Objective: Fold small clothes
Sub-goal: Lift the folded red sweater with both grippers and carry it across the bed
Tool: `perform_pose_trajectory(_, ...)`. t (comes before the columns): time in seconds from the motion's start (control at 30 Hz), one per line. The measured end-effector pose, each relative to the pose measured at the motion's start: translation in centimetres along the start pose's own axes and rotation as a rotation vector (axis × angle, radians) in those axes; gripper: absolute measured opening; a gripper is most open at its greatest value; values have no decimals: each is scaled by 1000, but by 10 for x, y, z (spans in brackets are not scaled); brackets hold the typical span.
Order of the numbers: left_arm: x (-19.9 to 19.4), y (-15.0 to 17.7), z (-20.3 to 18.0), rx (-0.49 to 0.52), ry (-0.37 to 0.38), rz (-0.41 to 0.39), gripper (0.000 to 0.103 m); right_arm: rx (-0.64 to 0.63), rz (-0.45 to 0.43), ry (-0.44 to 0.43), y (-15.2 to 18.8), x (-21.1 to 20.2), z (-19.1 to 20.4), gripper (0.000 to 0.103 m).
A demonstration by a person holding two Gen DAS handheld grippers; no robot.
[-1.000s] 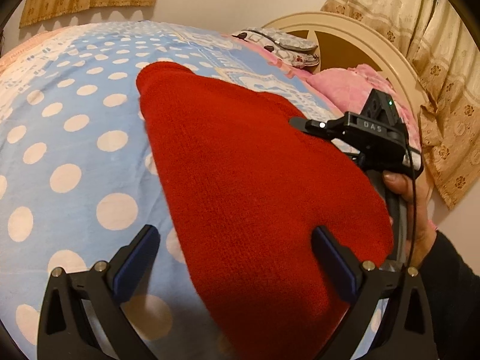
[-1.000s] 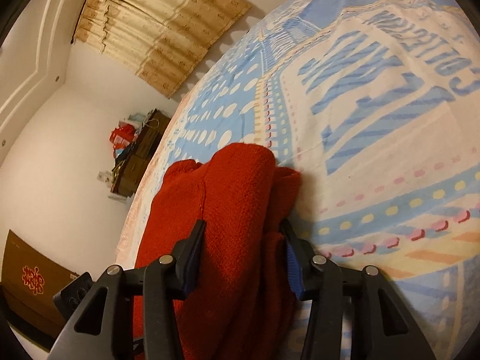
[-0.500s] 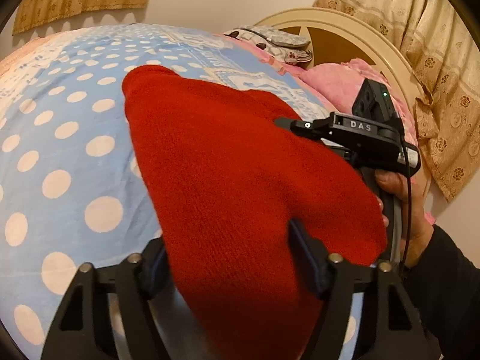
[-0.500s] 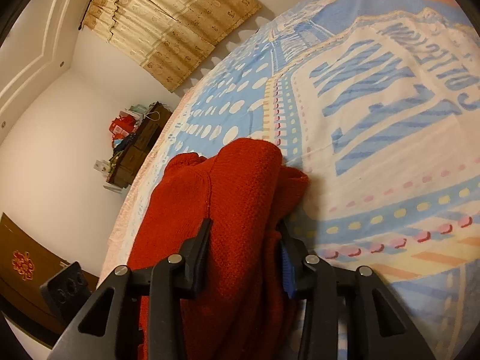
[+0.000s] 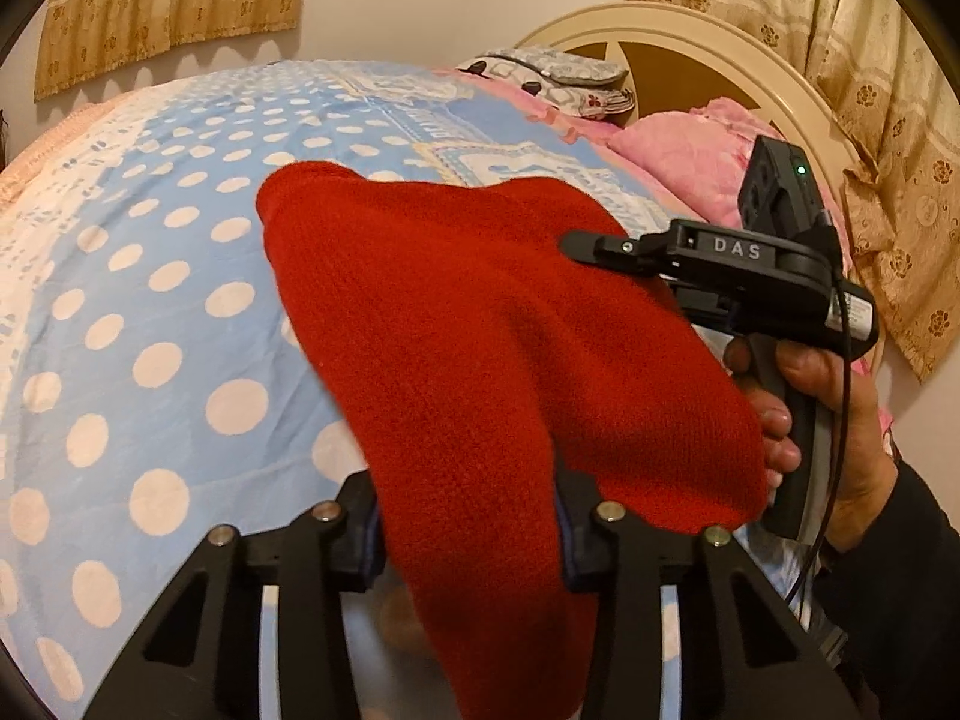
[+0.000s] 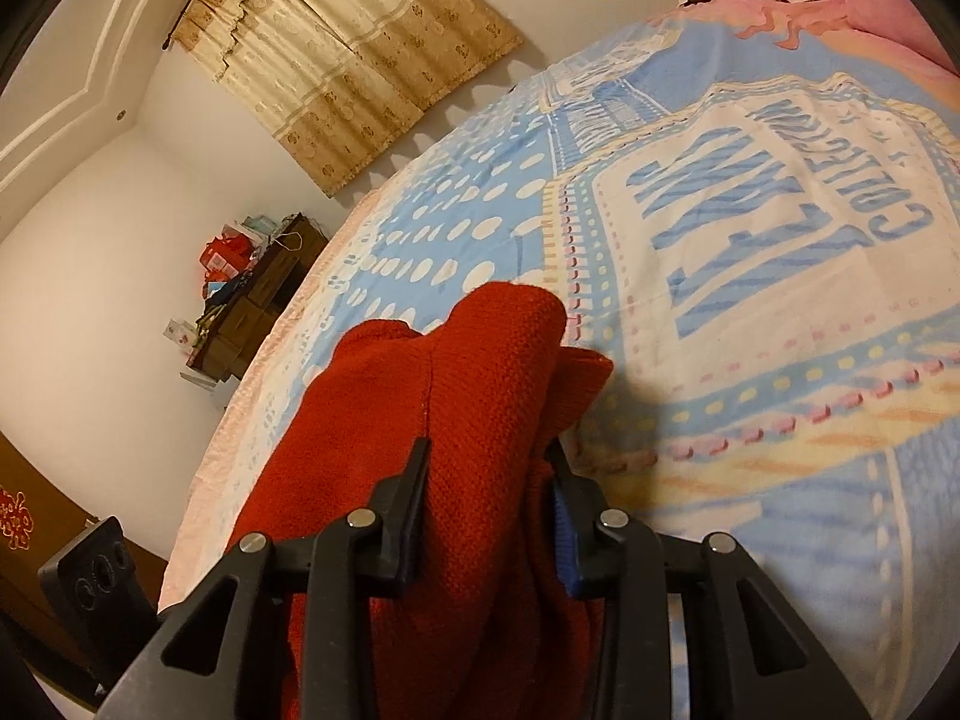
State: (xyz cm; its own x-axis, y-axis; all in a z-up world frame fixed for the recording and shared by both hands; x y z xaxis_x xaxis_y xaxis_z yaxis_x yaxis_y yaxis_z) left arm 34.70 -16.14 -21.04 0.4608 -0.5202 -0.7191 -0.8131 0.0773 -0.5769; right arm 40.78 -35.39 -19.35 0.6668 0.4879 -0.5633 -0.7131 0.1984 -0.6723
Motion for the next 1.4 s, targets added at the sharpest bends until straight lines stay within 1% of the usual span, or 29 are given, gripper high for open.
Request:
perform_pose_trajectory(0.13, -11, 5, -3, 7, -2, -4, 41, 4, -18, -20, 5, -11, 11, 35)
perform_pose_trajectory(0.3, -26, 14, -3, 1, 2, -7, 41, -25, -25, -32, 11, -22, 37, 35)
perform_pose_trajectory(0.47, -41, 23, 3, -12, -3, -13, 40, -56, -9, -14, 20, -25, 58, 35)
perform_pose_trajectory(0.7, -74, 32, 17, -35, -20, -50, 40, -73, -10, -75, 32, -26, 94, 35)
perform_pose_trajectory(1.07, -118, 45, 57, -95, -71, -97, 40, -101, 16, -161, 47, -3, 157, 35)
perform_pose_trajectory(1.4, -152, 52, 98, -157, -125, -146, 40, -149, 56, -236, 56, 31, 225, 35)
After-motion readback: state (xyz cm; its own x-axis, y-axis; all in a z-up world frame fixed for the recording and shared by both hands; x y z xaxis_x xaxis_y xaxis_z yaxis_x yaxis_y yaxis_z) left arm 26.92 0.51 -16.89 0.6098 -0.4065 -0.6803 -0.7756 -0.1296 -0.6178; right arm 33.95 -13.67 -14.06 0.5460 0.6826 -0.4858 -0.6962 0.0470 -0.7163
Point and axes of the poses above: each gripper's, at about its wrist camera, not at the fingertips, and x roughly the way its jaws point, z to its left, y to its underside, the point moved 9 cm from there along x, roughly the way its jaws point, and after that the axes turned 12 degrees about -x, right-handed, at the moved point
